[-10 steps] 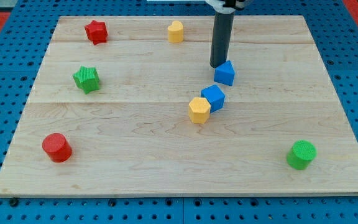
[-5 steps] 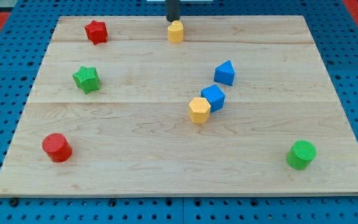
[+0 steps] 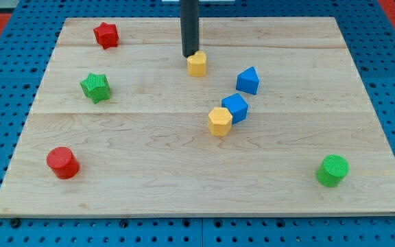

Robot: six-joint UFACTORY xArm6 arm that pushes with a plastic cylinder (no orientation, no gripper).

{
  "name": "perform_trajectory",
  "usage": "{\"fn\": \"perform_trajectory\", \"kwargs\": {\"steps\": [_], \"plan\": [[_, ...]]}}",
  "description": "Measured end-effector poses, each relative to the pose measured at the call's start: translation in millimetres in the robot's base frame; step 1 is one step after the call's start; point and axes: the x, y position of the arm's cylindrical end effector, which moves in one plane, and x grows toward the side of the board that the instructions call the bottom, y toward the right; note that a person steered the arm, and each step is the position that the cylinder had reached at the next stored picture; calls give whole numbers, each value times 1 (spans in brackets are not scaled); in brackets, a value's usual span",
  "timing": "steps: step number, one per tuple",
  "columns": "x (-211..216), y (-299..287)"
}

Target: Place the yellow blocks close to each other

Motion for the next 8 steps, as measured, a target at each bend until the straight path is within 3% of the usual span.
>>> {"fn": "perform_trajectory", "kwargs": {"steps": [1,3,4,6,7,8], "plan": [[42,5],[60,8],[90,-23],[205,-11],[205,-10],[205,29]]}}
